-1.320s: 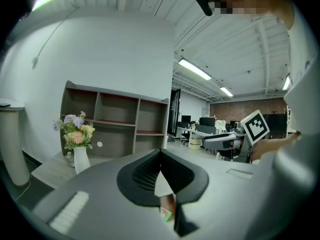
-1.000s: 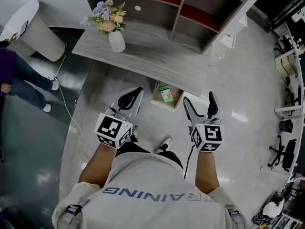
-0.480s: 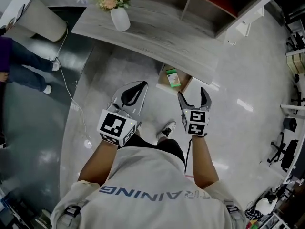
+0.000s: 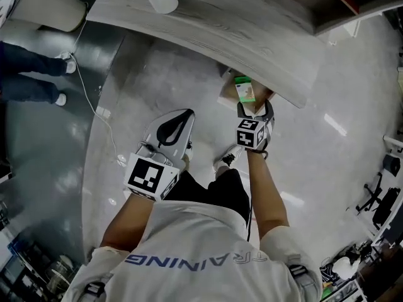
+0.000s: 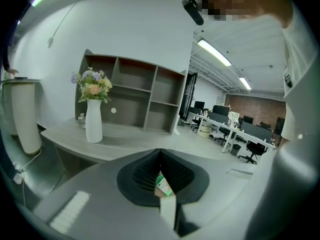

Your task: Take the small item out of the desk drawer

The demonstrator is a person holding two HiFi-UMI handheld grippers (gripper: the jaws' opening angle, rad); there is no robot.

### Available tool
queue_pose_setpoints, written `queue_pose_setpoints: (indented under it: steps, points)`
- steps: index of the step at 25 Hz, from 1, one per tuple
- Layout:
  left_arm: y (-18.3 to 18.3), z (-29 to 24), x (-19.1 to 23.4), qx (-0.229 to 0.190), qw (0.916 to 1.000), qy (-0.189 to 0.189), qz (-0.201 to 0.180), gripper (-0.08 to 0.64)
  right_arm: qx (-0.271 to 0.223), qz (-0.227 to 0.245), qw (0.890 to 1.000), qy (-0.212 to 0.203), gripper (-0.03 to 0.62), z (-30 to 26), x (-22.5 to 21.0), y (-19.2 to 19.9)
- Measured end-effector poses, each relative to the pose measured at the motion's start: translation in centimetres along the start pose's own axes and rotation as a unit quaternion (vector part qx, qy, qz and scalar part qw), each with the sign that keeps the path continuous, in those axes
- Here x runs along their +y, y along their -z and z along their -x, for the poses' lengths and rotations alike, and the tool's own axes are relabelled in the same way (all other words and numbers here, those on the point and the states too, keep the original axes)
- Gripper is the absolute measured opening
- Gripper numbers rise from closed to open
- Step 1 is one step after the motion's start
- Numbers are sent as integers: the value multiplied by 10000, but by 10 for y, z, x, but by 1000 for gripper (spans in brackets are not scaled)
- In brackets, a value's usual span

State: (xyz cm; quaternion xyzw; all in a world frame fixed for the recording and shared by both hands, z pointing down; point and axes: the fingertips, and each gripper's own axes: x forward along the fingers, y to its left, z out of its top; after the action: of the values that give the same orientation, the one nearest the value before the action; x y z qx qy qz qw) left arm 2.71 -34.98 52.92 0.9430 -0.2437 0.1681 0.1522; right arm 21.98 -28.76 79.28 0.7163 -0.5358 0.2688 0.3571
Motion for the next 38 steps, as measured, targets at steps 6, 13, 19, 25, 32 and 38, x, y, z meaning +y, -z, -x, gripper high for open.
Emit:
queue_pose_setpoints:
  steps: [6, 13, 19, 25, 32, 38]
  points:
    - [21, -9, 15, 106, 9998, -72, 132, -2, 451, 214, 9986, 192, 419, -67, 13, 31]
    - [44, -5, 30, 323, 9991, -156, 212, -2, 879, 363, 9947, 391, 396, -113, 19, 58]
    - [50, 0, 41, 404, 9987, -229, 225, -2, 935, 406, 9936, 484, 318, -115, 20, 60]
    - [33, 0, 33, 235, 9995, -110, 155, -2, 577, 349, 9969, 394, 316, -79, 21, 43]
    - [-10, 10, 9, -216, 9998, 13, -32, -2, 67, 33, 9999, 142, 316, 4, 10, 18]
    - [-49, 27, -18, -542, 9982, 160, -181, -2, -540, -314, 9980, -52, 316, 98, -3, -21]
